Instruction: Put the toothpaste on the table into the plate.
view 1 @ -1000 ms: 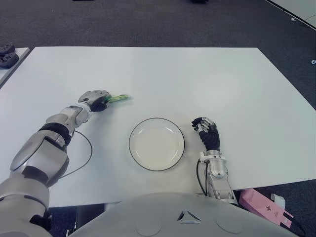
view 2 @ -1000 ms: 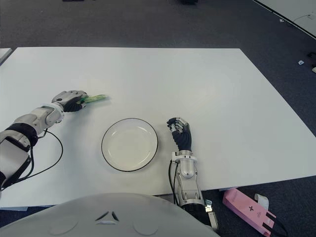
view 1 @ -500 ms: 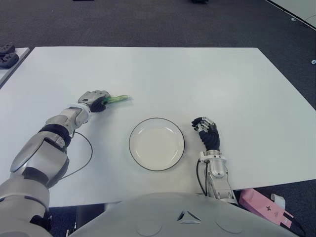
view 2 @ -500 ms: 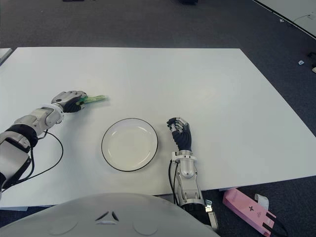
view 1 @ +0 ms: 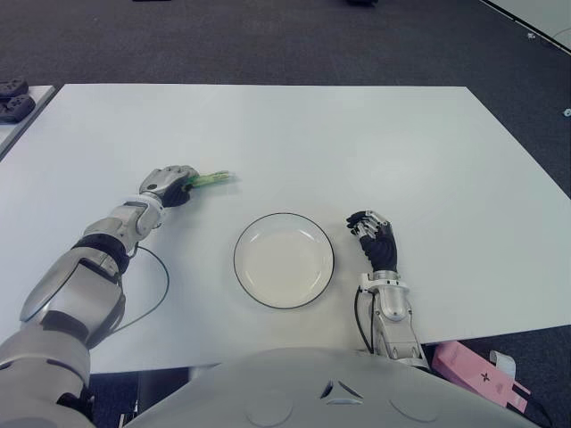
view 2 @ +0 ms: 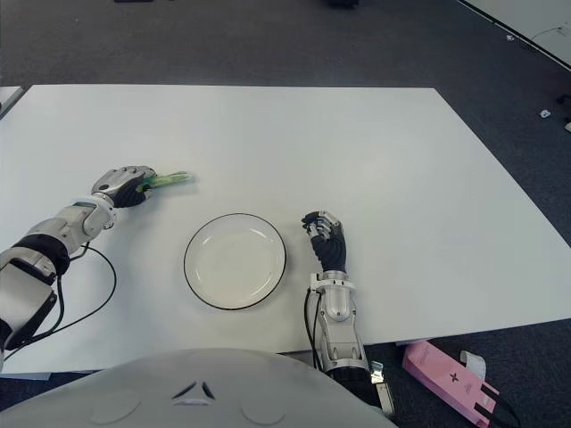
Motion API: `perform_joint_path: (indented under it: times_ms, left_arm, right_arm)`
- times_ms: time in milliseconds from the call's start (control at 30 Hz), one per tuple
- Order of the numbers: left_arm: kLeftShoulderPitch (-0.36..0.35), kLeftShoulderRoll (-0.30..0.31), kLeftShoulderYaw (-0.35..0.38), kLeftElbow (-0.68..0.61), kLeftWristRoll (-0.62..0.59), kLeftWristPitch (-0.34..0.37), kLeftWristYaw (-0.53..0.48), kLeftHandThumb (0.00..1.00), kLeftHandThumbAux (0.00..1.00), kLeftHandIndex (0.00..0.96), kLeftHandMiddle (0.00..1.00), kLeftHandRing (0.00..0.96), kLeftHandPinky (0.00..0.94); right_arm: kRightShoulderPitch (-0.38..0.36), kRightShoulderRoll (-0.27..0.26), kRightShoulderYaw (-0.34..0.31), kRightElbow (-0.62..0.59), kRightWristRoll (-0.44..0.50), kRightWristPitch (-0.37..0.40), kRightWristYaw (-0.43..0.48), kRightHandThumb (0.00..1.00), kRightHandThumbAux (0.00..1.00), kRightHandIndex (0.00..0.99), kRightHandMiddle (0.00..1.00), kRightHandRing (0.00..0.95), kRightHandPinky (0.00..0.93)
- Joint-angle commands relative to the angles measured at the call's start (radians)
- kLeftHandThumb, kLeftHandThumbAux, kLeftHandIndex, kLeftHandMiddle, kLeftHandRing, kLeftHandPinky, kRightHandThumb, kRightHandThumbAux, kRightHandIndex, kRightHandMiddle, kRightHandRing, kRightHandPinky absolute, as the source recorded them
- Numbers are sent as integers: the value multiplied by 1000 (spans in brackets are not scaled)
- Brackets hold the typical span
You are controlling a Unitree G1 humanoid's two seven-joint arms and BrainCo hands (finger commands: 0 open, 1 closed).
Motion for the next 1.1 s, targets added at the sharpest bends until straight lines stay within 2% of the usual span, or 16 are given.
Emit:
perform_joint_path:
  times_ms: [33,267,600,1100]
  left_arm:
    - [90,-34,11,27,-11,8,-15,712,710,441,822,815,813]
    - [109,-60,94,17,-86,-5,-5,712,715,441,844,833,831]
    - [131,-100,217,9,-214,-3,-66,710,718,440,853,833,824]
    - [140,-114,272,-13,-247,0,-89,709,717,440,864,849,844]
  right_arm:
    - [-7,1,1,7,-8,6,-4,707,728,431,488,476,474]
    - [-7,3,1,7,-4,6,-3,707,728,431,490,475,464]
    - [-8,6,2,9,-8,-2,-8,708,728,431,487,479,475]
    - [-6,7,1,5,-1,5,2,708,727,431,488,470,450]
